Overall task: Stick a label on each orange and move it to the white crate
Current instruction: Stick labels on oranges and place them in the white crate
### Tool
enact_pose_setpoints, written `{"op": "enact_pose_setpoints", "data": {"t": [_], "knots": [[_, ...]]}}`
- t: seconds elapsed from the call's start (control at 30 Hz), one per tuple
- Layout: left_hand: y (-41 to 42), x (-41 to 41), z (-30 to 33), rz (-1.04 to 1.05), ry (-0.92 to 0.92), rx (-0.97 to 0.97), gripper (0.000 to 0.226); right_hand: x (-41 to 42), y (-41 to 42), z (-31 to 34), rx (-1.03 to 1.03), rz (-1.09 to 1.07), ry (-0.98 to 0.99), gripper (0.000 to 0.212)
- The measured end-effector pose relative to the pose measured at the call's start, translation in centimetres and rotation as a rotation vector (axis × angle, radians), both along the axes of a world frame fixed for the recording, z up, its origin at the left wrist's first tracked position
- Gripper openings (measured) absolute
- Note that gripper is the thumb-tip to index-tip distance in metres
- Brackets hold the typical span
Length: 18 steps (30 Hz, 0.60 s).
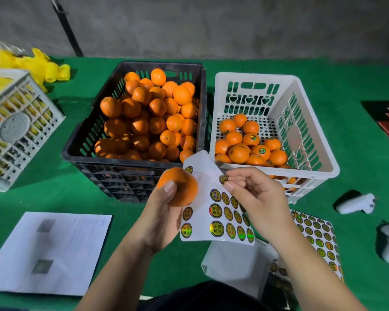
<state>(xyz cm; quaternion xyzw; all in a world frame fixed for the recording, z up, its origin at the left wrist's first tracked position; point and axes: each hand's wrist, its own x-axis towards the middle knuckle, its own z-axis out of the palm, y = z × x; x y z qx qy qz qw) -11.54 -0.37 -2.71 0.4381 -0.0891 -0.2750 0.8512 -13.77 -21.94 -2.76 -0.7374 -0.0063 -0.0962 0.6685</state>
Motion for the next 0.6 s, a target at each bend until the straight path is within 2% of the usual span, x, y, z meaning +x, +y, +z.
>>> {"op": "enact_pose_setpoints", "data": {"t": [0.1, 0.2, 0.33, 0.4, 0.47, 0.5, 0.6], "knots": [[0.2, 0.1, -0.4, -0.026, 0.012, -0.04, 0.062, 0.0, -0.5, 0.4, 0.038, -0.018, 0.0, 0.017], [-0.1, 0.0, -0.3, -0.023, 0.006, -0.053, 0.061, 0.0, -0.9, 0.8, -0.024, 0.047, 0.007, 0.025], [-0.3, -0.1, 0.0, -0.02, 0.01, -0.03, 0.073, 0.0, -1.2, 1.0, -0.283, 0.064, -0.098, 0.021], [-0.4, 0.0, 0.0, 0.009, 0.021, -0.003, 0.096, 0.0, -1.1, 1.2, -0.308, -0.002, -0.178, 0.018], [-0.4, 0.0, 0.2, 0.053, 0.013, 0.039, 0.124, 0.2, -1.1, 1.4, -0.217, -0.116, -0.202, 0.022], [-0.4, 0.0, 0.3, 0.079, 0.001, 0.064, 0.13, 0.3, -1.2, 1.7, -0.135, -0.187, -0.18, 0.026], [-0.4, -0.1, 0.3, 0.131, -0.003, 0.113, 0.13, 0.2, -1.7, 3.0, 0.108, -0.303, -0.099, 0.026]]}}
